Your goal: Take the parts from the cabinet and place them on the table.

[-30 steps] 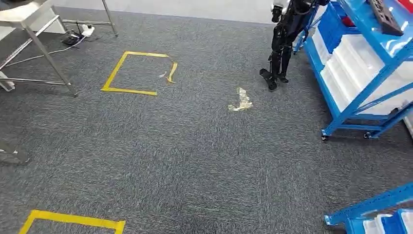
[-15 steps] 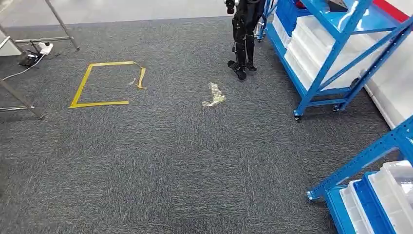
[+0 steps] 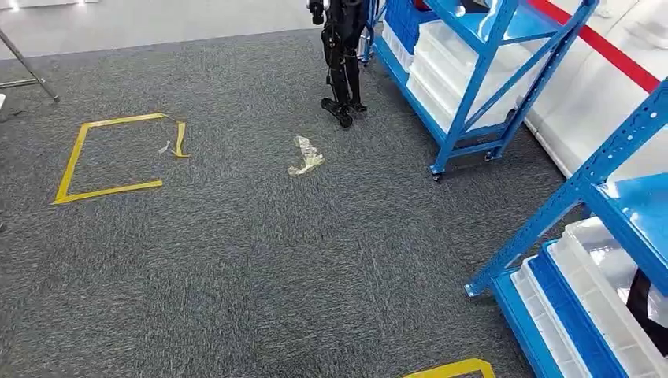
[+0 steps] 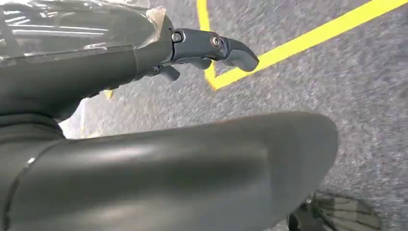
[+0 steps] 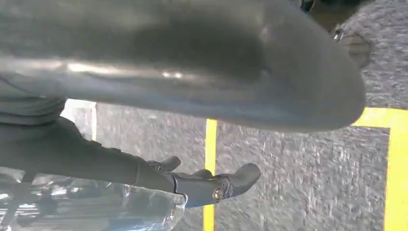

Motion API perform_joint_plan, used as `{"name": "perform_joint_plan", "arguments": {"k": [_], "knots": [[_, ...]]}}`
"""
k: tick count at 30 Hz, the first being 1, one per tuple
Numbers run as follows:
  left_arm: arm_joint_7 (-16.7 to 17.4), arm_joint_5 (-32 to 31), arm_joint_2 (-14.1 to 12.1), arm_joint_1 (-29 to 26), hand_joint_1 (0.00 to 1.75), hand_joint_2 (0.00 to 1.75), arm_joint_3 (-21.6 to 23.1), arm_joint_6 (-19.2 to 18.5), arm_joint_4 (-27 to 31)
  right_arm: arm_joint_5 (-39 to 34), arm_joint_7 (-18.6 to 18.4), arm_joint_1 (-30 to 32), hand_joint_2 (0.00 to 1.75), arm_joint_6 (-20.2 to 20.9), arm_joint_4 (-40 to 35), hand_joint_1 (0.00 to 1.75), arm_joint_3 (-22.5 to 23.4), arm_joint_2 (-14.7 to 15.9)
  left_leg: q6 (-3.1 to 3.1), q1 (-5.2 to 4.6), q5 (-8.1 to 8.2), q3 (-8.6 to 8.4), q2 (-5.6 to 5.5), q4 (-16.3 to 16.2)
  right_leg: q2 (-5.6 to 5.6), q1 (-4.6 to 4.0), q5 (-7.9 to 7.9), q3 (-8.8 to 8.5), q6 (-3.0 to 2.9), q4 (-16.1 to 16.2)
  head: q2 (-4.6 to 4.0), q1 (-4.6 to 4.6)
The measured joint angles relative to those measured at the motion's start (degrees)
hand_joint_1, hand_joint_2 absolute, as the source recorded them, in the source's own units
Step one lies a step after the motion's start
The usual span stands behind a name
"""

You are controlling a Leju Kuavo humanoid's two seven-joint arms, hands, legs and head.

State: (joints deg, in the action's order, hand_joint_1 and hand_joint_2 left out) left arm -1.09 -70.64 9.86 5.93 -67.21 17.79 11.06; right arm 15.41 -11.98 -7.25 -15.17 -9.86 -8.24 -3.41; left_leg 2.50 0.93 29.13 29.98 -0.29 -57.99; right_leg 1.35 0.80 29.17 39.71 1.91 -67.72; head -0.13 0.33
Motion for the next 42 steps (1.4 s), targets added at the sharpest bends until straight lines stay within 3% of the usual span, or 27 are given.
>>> {"name": "perform_joint_plan", "arguments": {"k": [2,3,4,6,7,8,10,12,13,15,17,19,21,22,23,25,27,28,29,30,32,33,35,37,38,40,42], "knots": [[0.0,-0.11,-0.13,-0.08,0.0,0.0,0.0,-0.26,0.0,-0.2,0.0,0.16,0.0,-0.02,0.0,0.0,0.22,-0.02,0.04,-0.06,0.05,0.06,1.82,-0.01,-0.41,0.2,2.24,3.63,0.09,-7.73,0.0,0.04],[0.0,-0.11,-0.2,-0.04,0.0,0.0,0.0,-0.28,0.0,-0.28,0.0,0.44,0.0,-0.02,0.0,0.0,0.28,0.0,0.0,-0.01,0.11,0.05,2.56,-0.02,-0.56,0.41,2.06,4.03,0.49,-8.63,0.0,0.02],[0.0,-0.11,-0.2,0.02,0.0,0.0,0.04,-0.33,0.0,-0.31,0.02,0.77,0.0,-0.04,0.0,0.0,0.33,0.09,-0.11,0.1,0.18,-0.01,3.28,-0.05,-0.81,0.74,1.0,2.98,1.14,-6.71,0.0,0.07],[0.0,-0.13,-0.2,0.04,0.0,0.0,0.09,-0.39,0.0,-0.31,0.04,0.98,0.0,-0.07,0.0,0.0,0.35,0.22,-0.68,0.38,0.54,-0.35,4.67,-0.11,-2.37,1.31,-2.3,-2.12,2.47,2.71,0.0,0.06],[0.0,-0.13,-0.31,0.08,0.0,0.0,0.09,-0.39,0.0,-0.31,0.09,0.93,0.0,-0.07,0.0,0.0,0.35,0.11,-1.18,0.03,0.84,-0.64,5.22,-0.23,-5.63,1.41,-3.22,-4.58,2.8,6.77,0.0,0.15],[0.0,-0.15,-0.44,0.03,0.0,0.0,0.11,-0.44,0.0,-0.33,0.13,0.57,0.0,-0.07,0.0,0.0,0.37,0.06,-1.82,-0.43,1.43,-0.09,5.88,-0.53,-6.54,0.8,-2.85,-5.52,2.49,8.11,0.0,0.57],[0.0,-0.15,-0.5,0.18,0.0,0.0,0.13,-0.44,0.0,-0.26,0.33,0.64,0.0,-0.07,-0.02,0.0,0.37,-0.04,-2.4,-0.3,1.49,-0.91,6.93,0.04,-4.87,0.87,-2.94,-5.19,1.3,8.07,0.0,-0.59],[0.0,0.0,-0.44,0.47,0.0,0.0,0.15,-0.44,0.0,0.11,0.48,0.92,0.0,-0.04,0.0,0.0,0.37,0.07,-2.94,0.11,1.65,-1.41,8.04,0.32,-3.46,0.95,-3.02,-5.11,0.43,8.17,0.0,-0.55],[0.07,0.07,-0.35,0.54,0.0,0.0,0.15,-0.44,0.0,0.24,0.5,1.09,0.0,-0.02,0.0,0.0,0.37,0.13,-3.32,0.53,2.51,-1.3,6.11,-0.49,-2.78,1.34,-3.15,-5.17,0.04,8.29,0.0,-0.66],[0.15,0.24,-0.33,0.37,0.0,0.0,0.15,-0.41,0.0,0.55,0.52,0.84,0.0,0.11,0.0,0.0,0.37,0.28,-3.12,0.53,6.86,1.89,1.97,-7.22,-1.7,0.99,-3.28,-5.0,-1.03,8.28,0.0,-0.79],[0.2,0.37,-0.24,0.04,0.0,0.0,0.15,-0.39,-0.02,0.68,0.52,0.6,0.0,0.31,0.0,0.0,0.37,0.13,-2.91,0.52,10.24,6.36,0.6,-15.88,-0.1,0.42,-3.3,-4.86,-1.36,8.26,0.0,-0.9],[0.17,0.42,-0.26,-0.06,0.0,0.0,0.15,-0.31,-0.02,0.74,0.5,0.77,0.0,0.33,0.0,0.0,0.37,0.13,-2.49,0.42,8.61,7.22,0.28,-16.21,1.42,0.07,-3.38,-4.93,-1.49,8.25,0.0,-0.87],[-0.02,0.42,-0.24,-0.02,0.0,0.0,0.15,-0.24,-0.02,0.77,0.5,0.79,0.0,0.33,0.0,0.0,0.37,0.24,-1.85,0.37,3.58,3.94,-0.36,-8.5,2.99,-0.01,-3.47,-5.02,-1.45,8.24,0.0,-0.87],[-0.07,0.42,-0.26,0.0,0.0,0.0,0.15,-0.17,-0.02,0.81,0.5,0.73,0.0,0.33,0.0,0.0,0.37,0.22,-1.53,0.38,1.42,1.68,-1.99,-3.9,3.71,0.02,-3.55,-5.06,-1.33,8.23,0.0,-0.92],[-0.09,0.42,-0.31,0.01,0.0,0.0,0.15,-0.04,-0.02,0.88,0.5,0.68,0.0,0.37,0.0,0.0,0.37,0.09,-1.47,0.27,1.46,0.86,-4.74,-1.66,4.21,-0.25,-3.61,-4.94,-1.12,8.05,0.0,-0.83],[-0.07,0.35,-0.33,0.03,0.0,0.0,0.15,0.07,-0.02,1.12,0.5,0.68,0.0,0.53,0.0,0.0,0.37,0.09,-1.47,-0.23,1.23,0.87,-3.24,-1.51,5.05,-0.21,-3.87,-4.64,-0.52,8.14,0.0,-0.85],[0.0,0.18,-0.28,0.15,0.0,0.0,0.15,0.09,-0.02,1.12,0.5,0.87,0.0,0.55,0.0,0.0,0.37,0.11,-0.57,-0.71,0.7,0.52,-2.07,-0.93,6.21,0.07,-4.33,-4.07,0.44,8.68,0.0,-0.9],[0.02,0.04,-0.24,0.2,0.0,0.0,0.17,0.09,-0.02,1.12,0.48,0.9,0.0,0.55,0.02,0.0,0.37,0.29,0.0,-0.19,-0.06,-0.16,-1.03,-0.14,5.01,0.03,-4.07,-3.81,0.53,7.91,0.0,-0.57],[0.02,-0.04,-0.17,0.21,0.0,0.0,0.2,0.07,0.0,1.12,0.39,0.86,0.0,0.55,0.02,0.0,0.37,0.28,0.3,-0.4,-0.17,-0.14,-0.62,0.28,1.83,-0.35,-2.74,-2.75,0.27,6.06,0.0,-0.52],[0.02,-0.13,-0.15,0.19,0.0,0.0,0.22,0.07,0.0,1.12,0.39,0.73,0.0,0.55,0.02,0.0,0.37,0.26,0.47,-0.43,-0.29,-0.11,0.27,0.27,0.59,-0.4,-0.98,-1.05,-0.02,2.73,0.0,-0.13],[0.02,-0.15,-0.13,0.02,0.0,0.0,0.26,0.07,-0.02,1.12,0.39,0.65,0.0,0.55,0.02,0.0,0.37,0.26,0.5,-0.61,-0.26,0.0,2.0,0.23,-0.28,-0.24,2.25,2.99,-0.18,-5.99,0.0,-0.15],[0.02,-0.2,-0.13,0.03,0.0,0.0,0.26,0.07,-0.02,1.12,0.39,0.74,0.0,0.52,0.02,0.0,0.37,0.28,0.49,-0.61,-0.21,0.04,2.78,0.22,-0.5,-0.09,2.68,4.13,0.16,-8.55,0.0,-0.11],[0.0,-0.2,-0.13,0.1,0.0,0.0,0.41,0.02,-0.02,1.09,0.39,0.97,0.0,0.46,0.04,0.0,0.37,0.46,0.32,-0.5,-0.07,-0.02,4.17,0.2,-1.06,0.37,0.77,1.9,1.32,-4.78,0.0,-0.09],[-0.09,-0.28,-0.02,0.1,0.0,0.0,0.59,-0.02,-0.02,1.09,0.44,0.92,0.0,0.37,0.02,0.0,0.37,0.59,-0.19,-0.38,0.26,-0.36,5.3,0.14,-3.6,0.61,-2.4,-3.66,2.4,5.19,0.0,-0.06],[-0.11,-0.28,-0.07,0.09,0.0,0.0,0.59,-0.02,0.0,1.09,0.46,0.71,0.0,0.35,0.02,0.0,0.37,0.55,-0.65,-0.7,0.58,-0.42,5.84,0.1,-5.87,0.46,-2.49,-5.45,2.21,8.53,0.0,0.11],[-0.15,-0.28,-0.09,0.14,0.0,0.0,0.59,-0.02,0.0,1.09,0.52,0.58,0.0,0.31,0.02,0.0,0.37,0.46,-1.26,-1.04,1.02,-0.72,6.84,0.02,-4.56,0.18,-2.86,-5.62,1.0,8.6,0.0,-0.55],[-0.15,-0.3,0.02,0.47,0.0,0.0,0.68,-0.02,0.0,1.01,0.52,0.89,0.0,0.31,0.04,0.0,0.37,0.66,-1.81,-0.74,1.17,-1.32,7.95,0.3,-3.4,-0.18,-2.81,-5.49,0.29,8.72,0.0,-0.48]]}}
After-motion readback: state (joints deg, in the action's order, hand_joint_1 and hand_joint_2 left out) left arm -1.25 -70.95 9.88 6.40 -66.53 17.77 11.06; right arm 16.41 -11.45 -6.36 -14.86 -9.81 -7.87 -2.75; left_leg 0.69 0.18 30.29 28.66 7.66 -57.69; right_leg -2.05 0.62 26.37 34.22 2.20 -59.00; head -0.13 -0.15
